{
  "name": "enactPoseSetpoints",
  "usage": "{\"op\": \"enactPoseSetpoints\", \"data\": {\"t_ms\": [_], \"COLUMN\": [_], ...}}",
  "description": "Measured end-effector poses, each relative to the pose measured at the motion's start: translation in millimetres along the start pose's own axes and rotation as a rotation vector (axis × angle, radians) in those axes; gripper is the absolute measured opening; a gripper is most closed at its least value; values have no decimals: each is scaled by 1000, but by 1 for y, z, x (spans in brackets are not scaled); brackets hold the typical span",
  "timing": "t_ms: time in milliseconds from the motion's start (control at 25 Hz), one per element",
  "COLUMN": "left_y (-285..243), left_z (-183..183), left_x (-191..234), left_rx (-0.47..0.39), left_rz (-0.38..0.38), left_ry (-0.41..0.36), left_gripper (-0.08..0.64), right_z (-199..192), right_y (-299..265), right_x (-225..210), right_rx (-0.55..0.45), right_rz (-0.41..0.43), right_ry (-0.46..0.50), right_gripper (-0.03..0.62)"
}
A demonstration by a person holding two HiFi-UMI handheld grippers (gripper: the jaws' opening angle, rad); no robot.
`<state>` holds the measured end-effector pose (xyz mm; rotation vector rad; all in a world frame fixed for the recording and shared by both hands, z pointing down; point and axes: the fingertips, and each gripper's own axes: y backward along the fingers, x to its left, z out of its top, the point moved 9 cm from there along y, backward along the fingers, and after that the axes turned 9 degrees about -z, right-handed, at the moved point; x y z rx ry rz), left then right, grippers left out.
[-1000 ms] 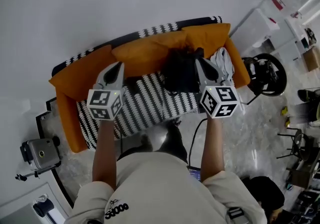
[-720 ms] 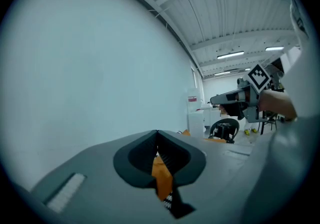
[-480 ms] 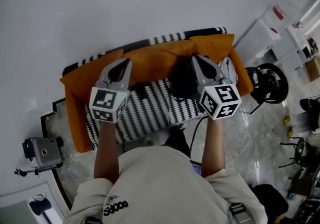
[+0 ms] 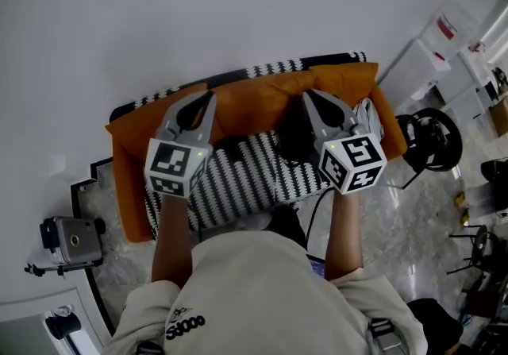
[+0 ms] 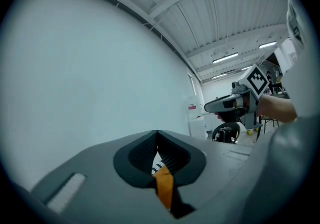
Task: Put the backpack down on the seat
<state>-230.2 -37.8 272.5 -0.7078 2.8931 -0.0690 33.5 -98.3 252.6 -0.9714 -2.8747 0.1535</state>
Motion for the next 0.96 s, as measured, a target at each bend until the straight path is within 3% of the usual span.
{"op": "enactPoseSetpoints", "data": {"t_ms": [160,960], "left_y": [0,-3], "left_z": [1,-7], "left_x": [-2,-2], "left_rx": [13,-13], "left_rz": [9,-7], "left_ry": [-7,18], "left_gripper": [9,9], "right_z": [0,-11], "right_y": [-2,-13], "right_x": [7,-1], "right_rx": [28,58], "right_rz": [17,24], "right_ry": [42,44], "right_gripper": [2,2]}}
